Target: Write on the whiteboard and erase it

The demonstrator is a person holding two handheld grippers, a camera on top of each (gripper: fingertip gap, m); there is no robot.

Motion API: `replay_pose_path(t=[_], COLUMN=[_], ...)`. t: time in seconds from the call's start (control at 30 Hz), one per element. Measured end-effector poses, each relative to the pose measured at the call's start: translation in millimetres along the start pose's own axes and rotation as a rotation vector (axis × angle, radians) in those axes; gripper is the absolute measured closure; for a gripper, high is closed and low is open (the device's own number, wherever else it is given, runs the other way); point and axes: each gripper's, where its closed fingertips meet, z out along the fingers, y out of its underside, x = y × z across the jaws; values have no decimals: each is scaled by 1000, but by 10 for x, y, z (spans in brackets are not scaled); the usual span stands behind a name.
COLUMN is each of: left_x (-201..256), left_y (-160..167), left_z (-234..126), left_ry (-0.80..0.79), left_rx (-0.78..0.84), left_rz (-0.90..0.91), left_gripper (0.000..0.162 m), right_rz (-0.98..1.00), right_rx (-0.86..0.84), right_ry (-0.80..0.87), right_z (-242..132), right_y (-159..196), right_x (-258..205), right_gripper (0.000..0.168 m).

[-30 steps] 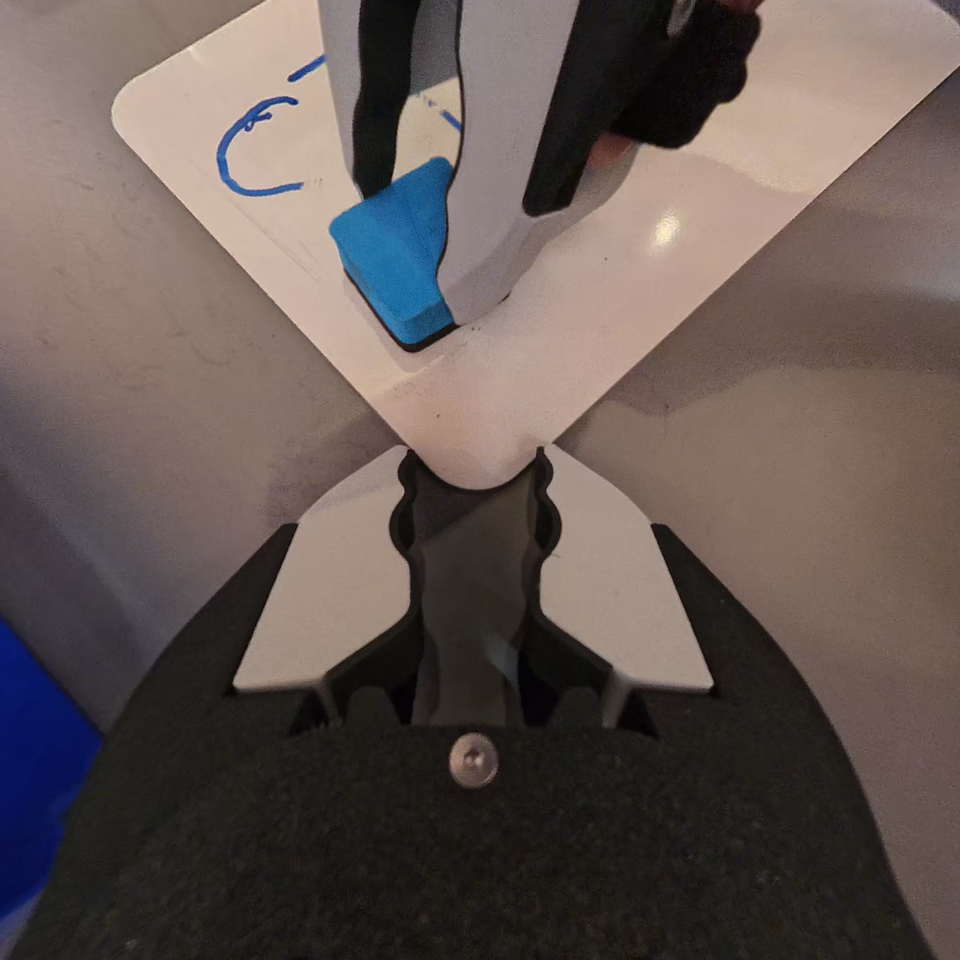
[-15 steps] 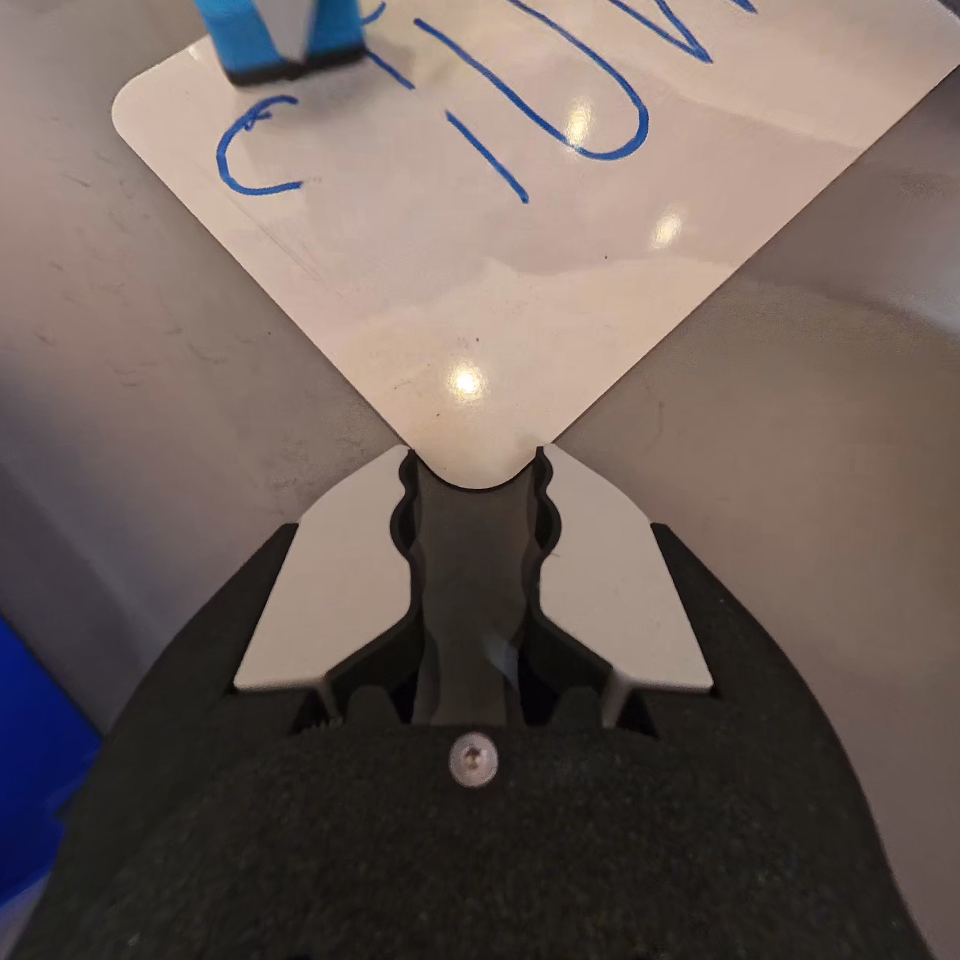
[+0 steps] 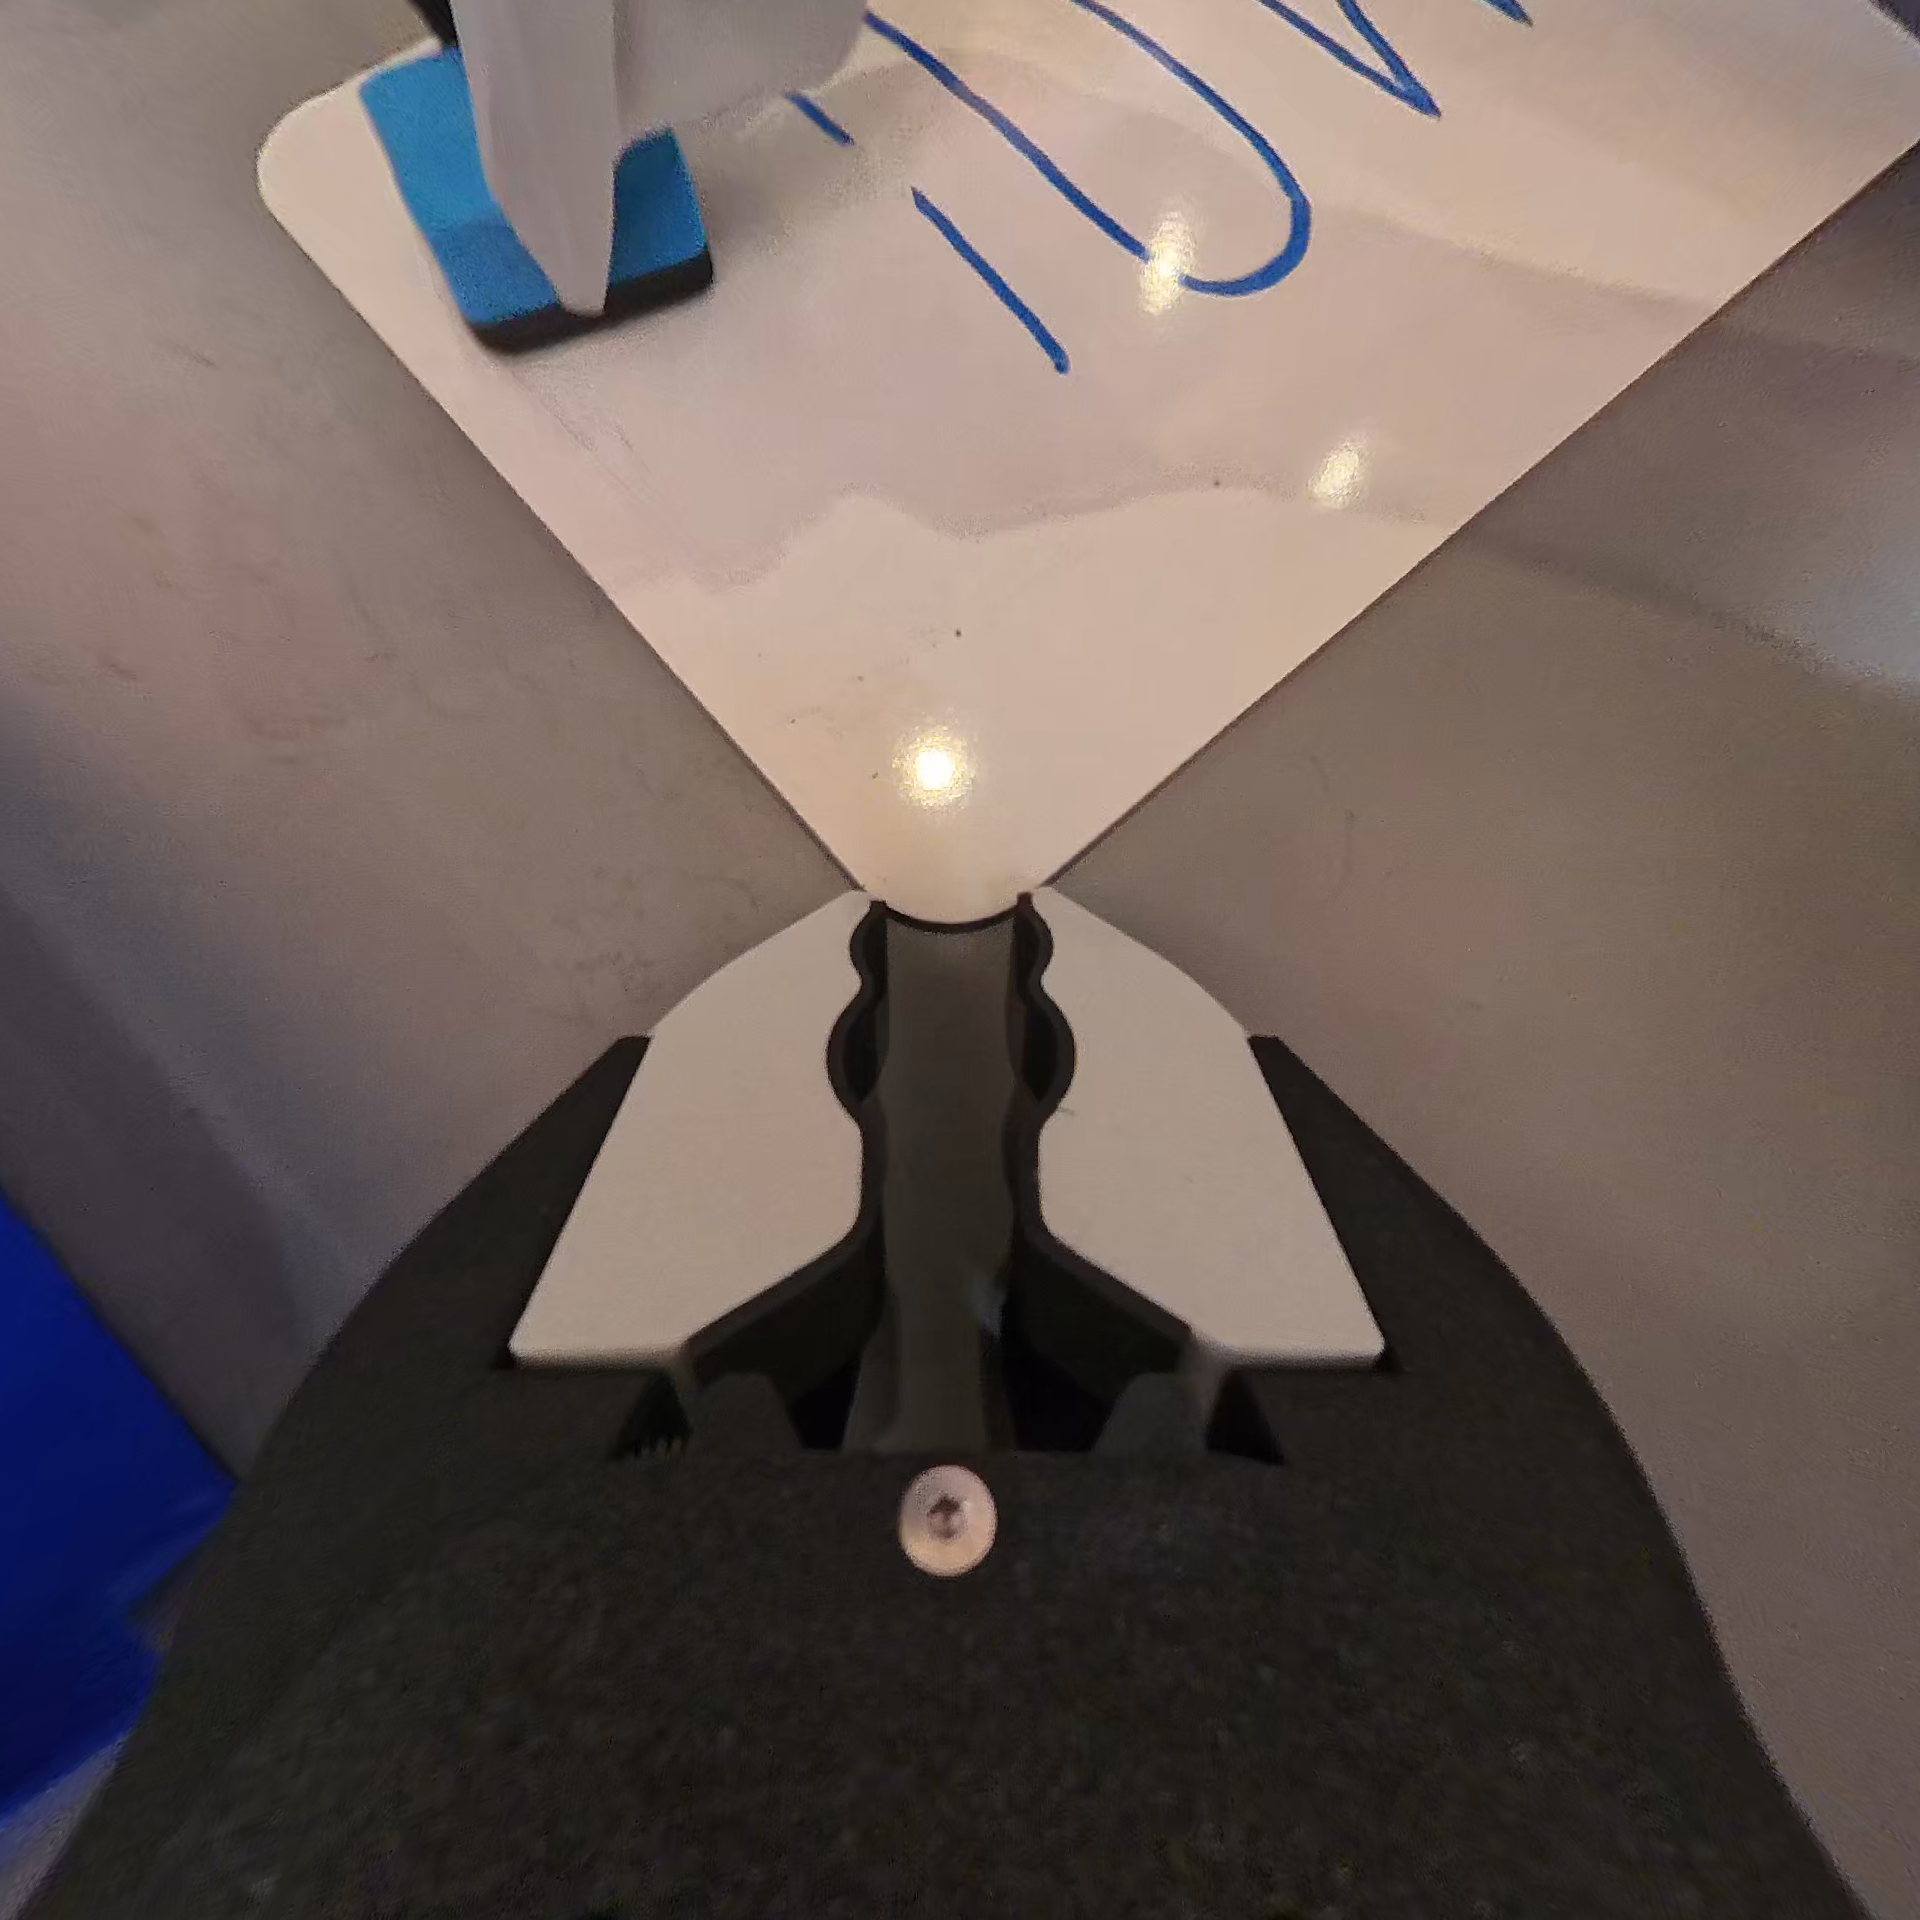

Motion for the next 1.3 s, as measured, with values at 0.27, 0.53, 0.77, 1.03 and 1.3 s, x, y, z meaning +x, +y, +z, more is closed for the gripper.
replay_pose_path(t=[0.27,0.53,0.77,1.03,1.3], left_x=[26,69,250,220,118], left_y=[-45,-35,33,8,52], left_z=[30,16,-5,41,-19], left_ry=[34,53,45,-5,46], left_rx=[6,-1,-53,-57,-43], left_rz=[-17,-23,32,47,104], left_gripper=[120,123,87,92,106], right_rz=[18,-85,15,-119,69], right_rx=[-7,54,-6,33,53], right_ry=[87,21,126,52,154], right_z=[1,-110,-123,66,-251], right_y=[49,-70,176,-48,81], right_x=[189,-319,201,-639,291], right_gripper=[117,117,117,117,117])
